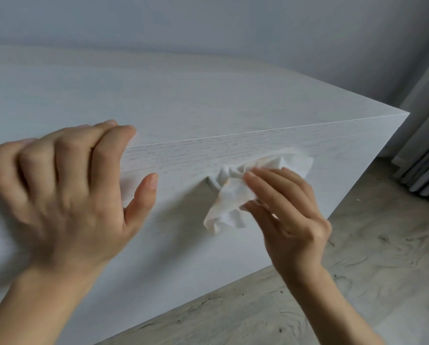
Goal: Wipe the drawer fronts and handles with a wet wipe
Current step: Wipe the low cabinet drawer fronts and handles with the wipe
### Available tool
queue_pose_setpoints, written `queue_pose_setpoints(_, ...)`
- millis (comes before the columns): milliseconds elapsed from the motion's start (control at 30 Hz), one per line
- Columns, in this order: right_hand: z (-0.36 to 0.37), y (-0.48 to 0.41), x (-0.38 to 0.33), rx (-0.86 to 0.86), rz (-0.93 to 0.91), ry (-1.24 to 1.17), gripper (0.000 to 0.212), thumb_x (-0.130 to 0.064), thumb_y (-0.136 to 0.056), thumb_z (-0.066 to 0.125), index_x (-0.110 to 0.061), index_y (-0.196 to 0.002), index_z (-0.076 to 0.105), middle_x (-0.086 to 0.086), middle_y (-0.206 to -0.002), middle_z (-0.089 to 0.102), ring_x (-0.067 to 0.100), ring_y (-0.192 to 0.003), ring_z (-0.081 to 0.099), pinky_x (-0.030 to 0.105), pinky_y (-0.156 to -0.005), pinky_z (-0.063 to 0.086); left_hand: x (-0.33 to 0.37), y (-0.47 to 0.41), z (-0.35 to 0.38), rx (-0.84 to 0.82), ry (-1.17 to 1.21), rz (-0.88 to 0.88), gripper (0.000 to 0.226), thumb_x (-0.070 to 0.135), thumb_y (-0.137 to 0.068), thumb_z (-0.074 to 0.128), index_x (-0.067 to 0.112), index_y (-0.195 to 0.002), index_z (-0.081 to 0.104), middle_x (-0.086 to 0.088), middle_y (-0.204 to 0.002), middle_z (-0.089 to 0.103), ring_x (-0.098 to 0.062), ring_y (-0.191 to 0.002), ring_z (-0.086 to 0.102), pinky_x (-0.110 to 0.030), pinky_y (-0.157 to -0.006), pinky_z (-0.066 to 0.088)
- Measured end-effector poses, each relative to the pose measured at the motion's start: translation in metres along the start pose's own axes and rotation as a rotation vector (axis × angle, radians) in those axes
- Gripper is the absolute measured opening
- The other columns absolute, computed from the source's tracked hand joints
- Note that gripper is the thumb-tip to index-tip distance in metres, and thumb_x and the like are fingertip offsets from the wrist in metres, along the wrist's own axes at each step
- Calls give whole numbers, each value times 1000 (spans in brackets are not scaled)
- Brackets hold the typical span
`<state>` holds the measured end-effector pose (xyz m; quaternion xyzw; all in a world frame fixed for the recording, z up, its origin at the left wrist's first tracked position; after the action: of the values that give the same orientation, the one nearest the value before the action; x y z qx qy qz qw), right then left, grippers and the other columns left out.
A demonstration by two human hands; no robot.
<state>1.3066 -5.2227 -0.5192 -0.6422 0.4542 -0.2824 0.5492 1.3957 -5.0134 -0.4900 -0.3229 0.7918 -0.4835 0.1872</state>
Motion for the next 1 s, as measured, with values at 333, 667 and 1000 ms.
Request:
queue_pose_setpoints(333,13,-4,-14,82,159,16,21,-30,-85,71,-10,-89,75,-3,-89,65,21,-84,62,32,-77,49,-2,3,0,1,11,3,42,42,-102,37,16,-136,40,-14,-131,41,-52,-109,56,-72,-89,43)
queue_pose_setpoints(667,19,4,-21,91,113,27,16,-16,-93,62,-22,-106,70,3,-95,70,20,-92,64,49,-95,42,-2,3,-1,17,8,-10,42,42,-102,37,14,-134,43,-12,-129,40,-53,-106,56,-70,-87,45)
queue_pose_setpoints(1000,20,1,-17,84,37,29,9,-16,-89,72,-11,-94,76,7,-85,70,23,-80,66,47,-81,50,1,7,4,-20,50,-31,51,52,-103,32,15,-137,37,-14,-136,36,-47,-119,49,-79,-98,33)
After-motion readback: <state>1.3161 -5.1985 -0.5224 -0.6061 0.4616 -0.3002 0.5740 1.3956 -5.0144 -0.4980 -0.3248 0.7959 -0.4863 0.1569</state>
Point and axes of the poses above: each hand's wrist, its own y-axis away from the middle knuckle, its own z-axis out of the palm, x = y × z, the point moved 3 cm from there along -y, towards the middle knuckle
